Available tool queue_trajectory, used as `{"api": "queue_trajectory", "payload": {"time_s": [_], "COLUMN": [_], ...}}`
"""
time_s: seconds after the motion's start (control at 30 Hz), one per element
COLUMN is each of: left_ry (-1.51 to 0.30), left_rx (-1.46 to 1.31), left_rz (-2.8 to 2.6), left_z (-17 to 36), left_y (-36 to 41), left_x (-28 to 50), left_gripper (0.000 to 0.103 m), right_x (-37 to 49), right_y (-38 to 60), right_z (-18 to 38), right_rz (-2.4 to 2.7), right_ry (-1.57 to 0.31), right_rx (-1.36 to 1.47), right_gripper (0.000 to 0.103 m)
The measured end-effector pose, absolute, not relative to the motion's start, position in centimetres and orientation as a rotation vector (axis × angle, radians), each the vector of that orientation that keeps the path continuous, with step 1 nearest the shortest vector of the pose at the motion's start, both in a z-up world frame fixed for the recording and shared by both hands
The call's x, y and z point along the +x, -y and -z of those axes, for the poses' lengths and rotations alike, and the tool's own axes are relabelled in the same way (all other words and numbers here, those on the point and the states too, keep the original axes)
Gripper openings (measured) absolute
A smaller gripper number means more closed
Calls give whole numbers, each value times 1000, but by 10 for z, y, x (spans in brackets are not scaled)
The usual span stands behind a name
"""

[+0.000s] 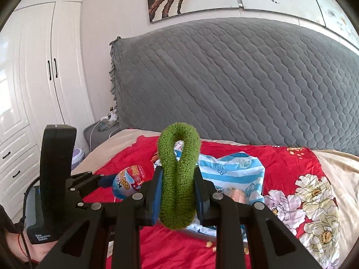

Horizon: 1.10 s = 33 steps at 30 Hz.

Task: Organize objects
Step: 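Lift the toy egg and green ring and carry both toward the tray, then carry the toy egg and green ring over the striped shirt in the tray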

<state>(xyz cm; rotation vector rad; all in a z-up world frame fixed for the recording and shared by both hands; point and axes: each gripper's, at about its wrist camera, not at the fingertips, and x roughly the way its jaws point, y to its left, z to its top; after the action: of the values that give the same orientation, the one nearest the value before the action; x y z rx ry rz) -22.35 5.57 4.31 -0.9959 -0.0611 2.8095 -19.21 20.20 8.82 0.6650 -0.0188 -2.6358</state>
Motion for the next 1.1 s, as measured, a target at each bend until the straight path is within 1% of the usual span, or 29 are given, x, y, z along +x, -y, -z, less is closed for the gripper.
{"api": "queue_trajectory", "payload": {"time_s": [0.3,0.53,0.73,1.1], "left_ry": [51,39,70,50], "left_rx": [-1042,-1046,-1043,-1052], "left_rz": [-2805,-2811,-2819,-2831], "left_z": [-20,-14,-10,6], "left_y": [-61,-62,-59,-54], "left_x": [-247,-264,-277,-298], "left_gripper": [64,64,64,64], "right_x": [-216,-232,-240,-264], "right_y": [-217,-222,-224,-224], "right_z": [-73,-58,-49,-19], "right_rz": [2654,2657,2657,2663], "right_ry": [71,95,109,134], "right_rx": [661,672,674,704], "right_gripper": [25,25,25,25]}}
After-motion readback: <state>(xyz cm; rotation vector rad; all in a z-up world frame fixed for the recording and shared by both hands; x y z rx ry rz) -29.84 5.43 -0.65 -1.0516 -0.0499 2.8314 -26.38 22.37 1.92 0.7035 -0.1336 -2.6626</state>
